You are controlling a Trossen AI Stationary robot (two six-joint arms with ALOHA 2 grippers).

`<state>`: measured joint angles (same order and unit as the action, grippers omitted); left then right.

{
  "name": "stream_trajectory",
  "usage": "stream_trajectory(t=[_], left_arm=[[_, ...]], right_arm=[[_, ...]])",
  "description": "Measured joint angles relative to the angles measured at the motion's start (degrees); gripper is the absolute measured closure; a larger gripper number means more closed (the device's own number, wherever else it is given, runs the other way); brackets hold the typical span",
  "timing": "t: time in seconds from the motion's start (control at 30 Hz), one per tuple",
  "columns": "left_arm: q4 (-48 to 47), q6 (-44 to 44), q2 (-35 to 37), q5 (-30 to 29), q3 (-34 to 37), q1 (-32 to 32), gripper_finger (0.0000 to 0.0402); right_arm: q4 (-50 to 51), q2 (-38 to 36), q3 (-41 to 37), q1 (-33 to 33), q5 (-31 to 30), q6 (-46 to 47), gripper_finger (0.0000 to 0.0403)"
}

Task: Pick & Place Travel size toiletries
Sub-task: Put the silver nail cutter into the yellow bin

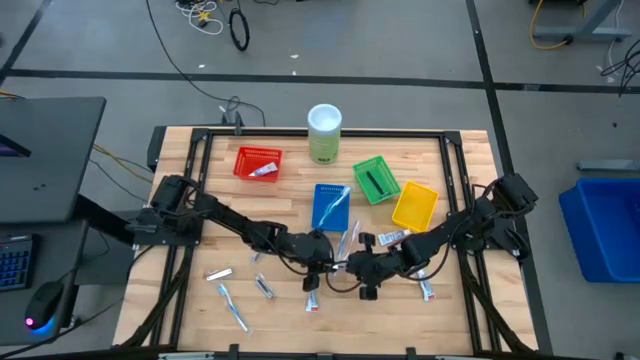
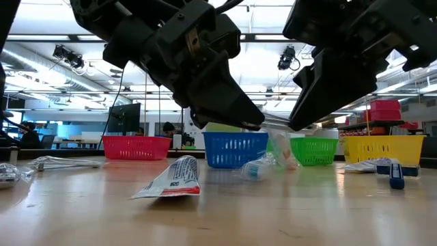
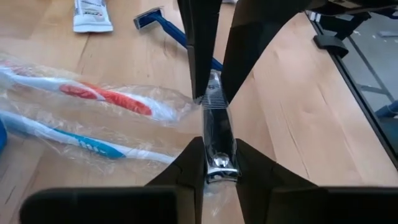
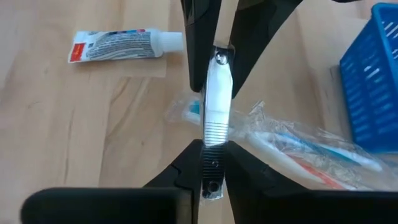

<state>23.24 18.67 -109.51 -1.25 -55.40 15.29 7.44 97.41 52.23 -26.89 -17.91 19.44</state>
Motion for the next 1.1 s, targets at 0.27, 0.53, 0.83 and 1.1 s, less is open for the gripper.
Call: stream_trajectory(t=[0.27, 0.53, 0.83, 1.1], left_arm=[[-0.50, -0.41, 0.00, 2.47, 0.00, 0.17, 0.0335], [-0.11, -4.07, 0.00, 3.15, 0.00, 0.19, 0.0331], [0.17, -5.56, 0.00, -2.04, 0.00, -0.22, 0.0331], [0.22, -8.68, 0.00, -3.84, 0.00, -0.78, 0.0335]], right_arm=[[0.35, -0.02, 0.00, 0.00, 4.32, 5.96, 0.0278], [0.57, -0.89, 0.00, 0.00, 10.32, 7.25, 0.0226], [-3.83, -0.96, 0.00, 2.79, 4.79, 0.54, 0.0187], [-0.81, -0.92, 0.00, 4.88, 8.13, -0.42, 0.0162]])
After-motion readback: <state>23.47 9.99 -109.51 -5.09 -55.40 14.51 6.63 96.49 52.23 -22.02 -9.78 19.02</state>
